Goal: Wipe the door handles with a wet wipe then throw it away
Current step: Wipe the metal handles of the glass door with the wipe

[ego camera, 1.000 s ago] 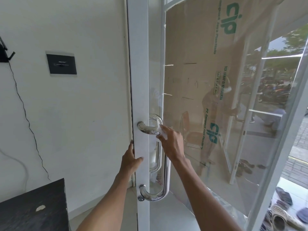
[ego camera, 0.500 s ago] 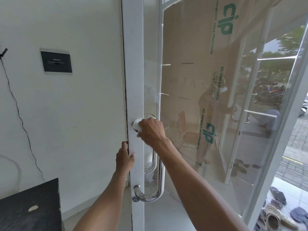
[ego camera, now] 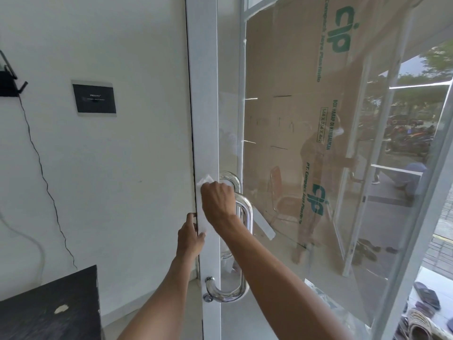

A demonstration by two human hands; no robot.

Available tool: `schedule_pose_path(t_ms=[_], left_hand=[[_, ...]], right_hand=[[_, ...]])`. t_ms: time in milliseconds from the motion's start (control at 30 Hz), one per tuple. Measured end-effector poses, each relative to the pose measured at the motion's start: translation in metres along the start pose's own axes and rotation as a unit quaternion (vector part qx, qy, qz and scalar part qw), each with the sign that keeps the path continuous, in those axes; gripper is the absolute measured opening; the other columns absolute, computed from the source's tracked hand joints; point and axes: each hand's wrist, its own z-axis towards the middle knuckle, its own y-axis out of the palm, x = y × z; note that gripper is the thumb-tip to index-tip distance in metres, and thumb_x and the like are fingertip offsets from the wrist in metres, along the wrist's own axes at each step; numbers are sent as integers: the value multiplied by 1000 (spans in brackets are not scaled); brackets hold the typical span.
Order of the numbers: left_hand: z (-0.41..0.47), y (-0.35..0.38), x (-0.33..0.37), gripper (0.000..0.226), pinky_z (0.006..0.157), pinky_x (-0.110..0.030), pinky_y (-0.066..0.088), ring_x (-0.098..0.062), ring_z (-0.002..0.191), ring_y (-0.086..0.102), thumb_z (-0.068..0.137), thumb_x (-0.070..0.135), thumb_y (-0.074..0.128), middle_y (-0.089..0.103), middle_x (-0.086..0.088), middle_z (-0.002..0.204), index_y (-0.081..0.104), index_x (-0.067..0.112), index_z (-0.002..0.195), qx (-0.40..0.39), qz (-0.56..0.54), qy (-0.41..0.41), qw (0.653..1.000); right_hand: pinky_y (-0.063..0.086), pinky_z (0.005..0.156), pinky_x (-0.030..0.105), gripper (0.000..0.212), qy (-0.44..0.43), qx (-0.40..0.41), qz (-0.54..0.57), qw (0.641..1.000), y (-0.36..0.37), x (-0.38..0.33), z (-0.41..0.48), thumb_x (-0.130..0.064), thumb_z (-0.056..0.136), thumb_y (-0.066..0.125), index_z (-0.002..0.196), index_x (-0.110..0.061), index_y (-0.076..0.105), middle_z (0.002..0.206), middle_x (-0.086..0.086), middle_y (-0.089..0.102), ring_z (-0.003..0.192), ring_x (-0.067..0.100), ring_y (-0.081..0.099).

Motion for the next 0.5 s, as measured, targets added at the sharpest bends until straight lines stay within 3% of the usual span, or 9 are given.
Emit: schedule_pose_path(t_ms=[67, 133, 233, 367, 500], left_hand=[[-1, 0, 0, 39, 84, -37, 51, -34, 96, 64, 84, 2, 64, 68, -15, 102, 48, 11, 118, 8, 4, 9, 1000], [-1, -1, 0, 36, 83, -38, 52, -34, 96, 65, 86, 4, 64, 69, -14, 102, 48, 10, 118, 9, 9, 11, 1000], [-1, -4, 1, 33, 82, -37, 53, -32, 94, 66, 88, 4, 63, 70, -14, 103, 48, 9, 118, 1, 8, 9, 1000], [3, -9, 1, 31, 73, -29, 50, -31, 91, 66, 89, 0, 58, 69, -13, 98, 50, 9, 117, -10, 12, 8, 1000], [7, -6, 2, 29, 71, -33, 54, -31, 85, 66, 89, 0, 55, 69, -13, 97, 50, 11, 116, -9, 9, -1, 1000]], right_hand=[[36, 51, 27, 9, -14, 42, 5, 999, 10, 17, -10, -15, 82, 71, 79, -17, 62, 75, -1, 70, 67, 20, 67], [44, 51, 27, 17, -40, 75, 38, 996, 20, 34, -19, -30, 80, 73, 89, -19, 63, 85, -5, 72, 74, 18, 68], [49, 51, 25, 31, -28, 143, 74, 987, 25, 55, -35, -35, 72, 78, 98, -22, 66, 95, -9, 73, 79, 14, 70], [52, 48, 31, 34, 69, 186, 145, 969, 34, 72, -52, -27, 72, 81, 102, -18, 66, 85, 1, 74, 61, 27, 67], [46, 49, 28, 29, 209, 152, 255, 932, 48, 78, -64, -32, 75, 79, 98, -17, 70, 64, 6, 70, 50, 23, 58]])
